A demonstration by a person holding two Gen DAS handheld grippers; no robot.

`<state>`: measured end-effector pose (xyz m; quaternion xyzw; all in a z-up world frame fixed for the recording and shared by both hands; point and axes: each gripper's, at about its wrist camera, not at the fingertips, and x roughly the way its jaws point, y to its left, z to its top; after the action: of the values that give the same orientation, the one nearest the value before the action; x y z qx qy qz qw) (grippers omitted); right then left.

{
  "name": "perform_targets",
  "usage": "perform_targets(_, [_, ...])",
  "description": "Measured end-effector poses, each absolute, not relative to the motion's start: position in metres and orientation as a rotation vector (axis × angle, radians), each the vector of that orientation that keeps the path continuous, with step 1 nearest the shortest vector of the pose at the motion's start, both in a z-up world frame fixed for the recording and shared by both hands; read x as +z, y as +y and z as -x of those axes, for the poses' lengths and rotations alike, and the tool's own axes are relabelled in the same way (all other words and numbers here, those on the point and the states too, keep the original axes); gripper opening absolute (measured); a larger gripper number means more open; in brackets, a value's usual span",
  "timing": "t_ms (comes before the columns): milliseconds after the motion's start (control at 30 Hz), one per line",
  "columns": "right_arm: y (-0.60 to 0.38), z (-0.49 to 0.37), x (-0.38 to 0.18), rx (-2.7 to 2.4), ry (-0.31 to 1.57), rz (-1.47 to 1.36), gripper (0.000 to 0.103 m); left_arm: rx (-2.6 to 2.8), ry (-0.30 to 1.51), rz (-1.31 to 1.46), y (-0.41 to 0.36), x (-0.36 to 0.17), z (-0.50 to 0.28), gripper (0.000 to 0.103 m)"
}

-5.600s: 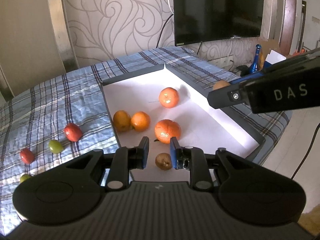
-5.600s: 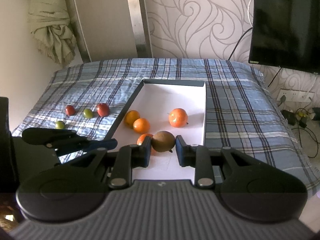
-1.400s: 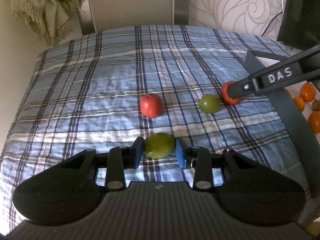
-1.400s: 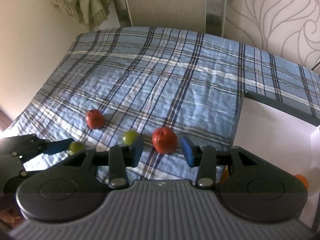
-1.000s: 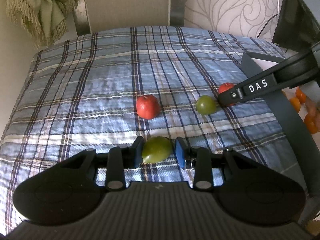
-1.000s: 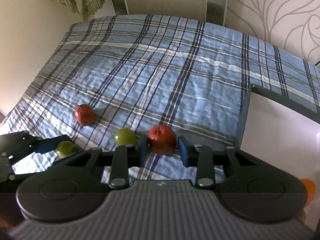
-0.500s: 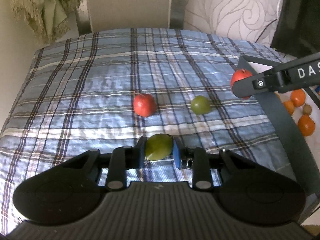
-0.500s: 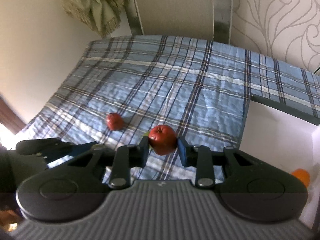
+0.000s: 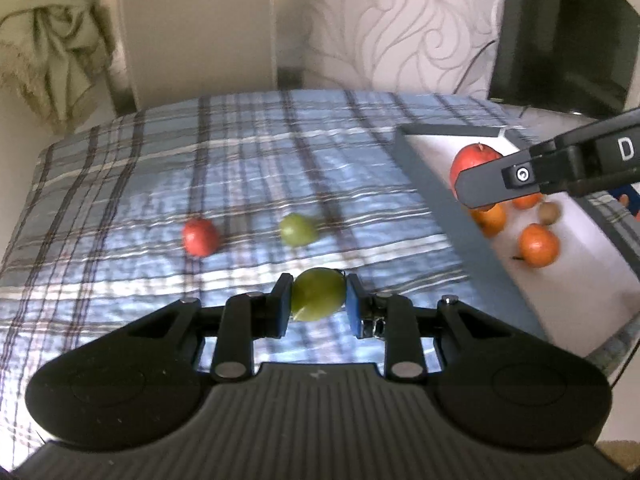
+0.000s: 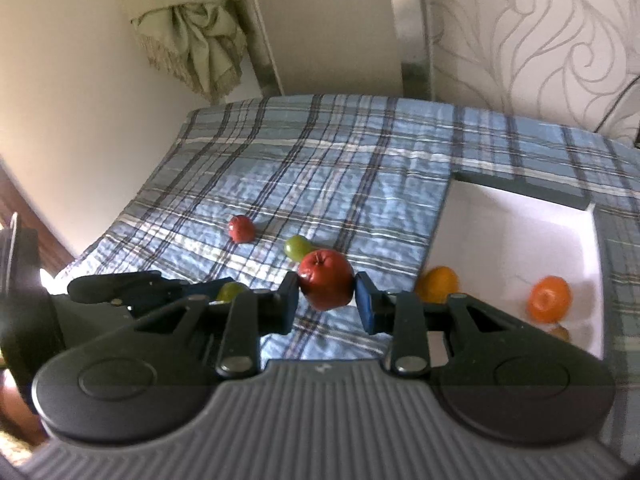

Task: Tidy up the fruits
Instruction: 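Carry the green and red apples over the white box with both tools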

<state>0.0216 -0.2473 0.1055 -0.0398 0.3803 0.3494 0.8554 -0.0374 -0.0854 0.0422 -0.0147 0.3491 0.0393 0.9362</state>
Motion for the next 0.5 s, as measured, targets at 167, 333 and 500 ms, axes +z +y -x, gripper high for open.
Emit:
perform_targets(167, [-0.276, -0.014, 0.114, 0.691, 0.77, 0.061, 0.034, 0.045, 0.679, 0.009, -0.111, 0.05, 0.038, 0.032])
perform_targets(333, [-0.299, -0.005, 0.117, 0.665, 0.751, 0.044, 0.034, 0.018, 0.662, -0.014, -0.133, 0.054, 0.043, 0.032])
perform_targets(500, [-0.317, 0.002, 0.117, 0.645, 0.739, 0.031, 0.034, 0.003, 0.65, -0.026, -0.148, 0.057, 0.047, 0.032])
